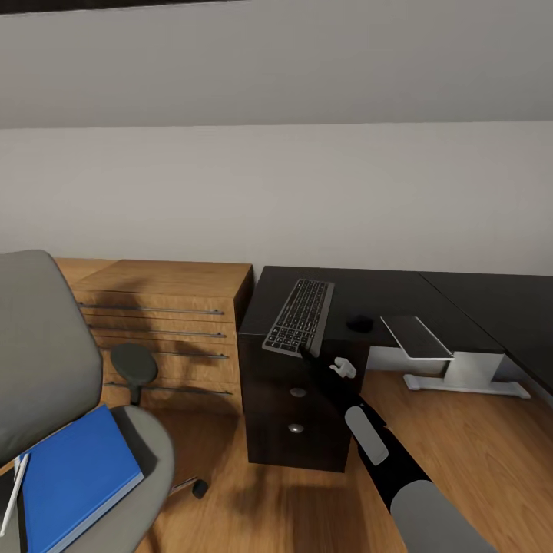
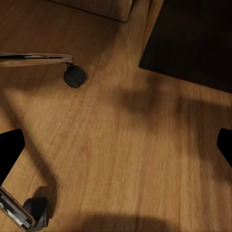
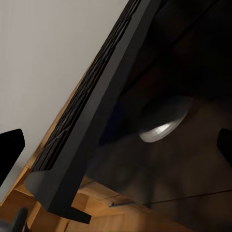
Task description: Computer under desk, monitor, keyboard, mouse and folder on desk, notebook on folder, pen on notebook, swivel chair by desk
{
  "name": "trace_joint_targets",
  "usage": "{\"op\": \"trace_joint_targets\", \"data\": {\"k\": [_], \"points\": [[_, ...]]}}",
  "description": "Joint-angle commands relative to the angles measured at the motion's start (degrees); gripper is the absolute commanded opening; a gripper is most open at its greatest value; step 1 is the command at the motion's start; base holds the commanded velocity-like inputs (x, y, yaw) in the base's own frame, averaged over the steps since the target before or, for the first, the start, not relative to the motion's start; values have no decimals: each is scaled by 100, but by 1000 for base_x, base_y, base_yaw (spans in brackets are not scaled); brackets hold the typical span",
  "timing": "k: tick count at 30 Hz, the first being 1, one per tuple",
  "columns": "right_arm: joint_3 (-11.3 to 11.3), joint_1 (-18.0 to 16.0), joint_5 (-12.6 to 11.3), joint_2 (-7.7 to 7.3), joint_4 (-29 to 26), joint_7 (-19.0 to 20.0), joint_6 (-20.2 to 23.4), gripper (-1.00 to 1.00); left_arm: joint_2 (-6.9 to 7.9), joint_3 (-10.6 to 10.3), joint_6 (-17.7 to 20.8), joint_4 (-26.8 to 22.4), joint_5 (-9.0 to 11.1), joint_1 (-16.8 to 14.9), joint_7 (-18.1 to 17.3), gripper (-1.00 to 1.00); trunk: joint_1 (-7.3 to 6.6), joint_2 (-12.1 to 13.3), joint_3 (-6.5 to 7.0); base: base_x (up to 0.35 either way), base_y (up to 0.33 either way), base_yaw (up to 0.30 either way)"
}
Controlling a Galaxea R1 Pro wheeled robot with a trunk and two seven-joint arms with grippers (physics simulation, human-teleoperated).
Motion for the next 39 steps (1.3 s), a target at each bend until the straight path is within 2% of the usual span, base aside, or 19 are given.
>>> {"op": "trace_joint_targets", "data": {"k": [1,19,20,39], "points": [[0,-3,-60,3,0,15,52,100,-1,6,-1,-6,60,2,-46,100,-1,-2,-4,0,0,0],[-5,-3,-55,7,-6,23,304,100,-1,6,-1,-6,60,2,-46,100,-1,-2,-4,0,0,0],[-6,-3,-53,7,-6,23,304,-100,-1,6,-1,-6,60,2,-46,100,-1,-2,-4,0,0,0],[-16,-3,-60,-17,-8,32,289,-100,3,12,-9,-6,69,1,-46,100,-1,-2,-4,0,0,0]]}}
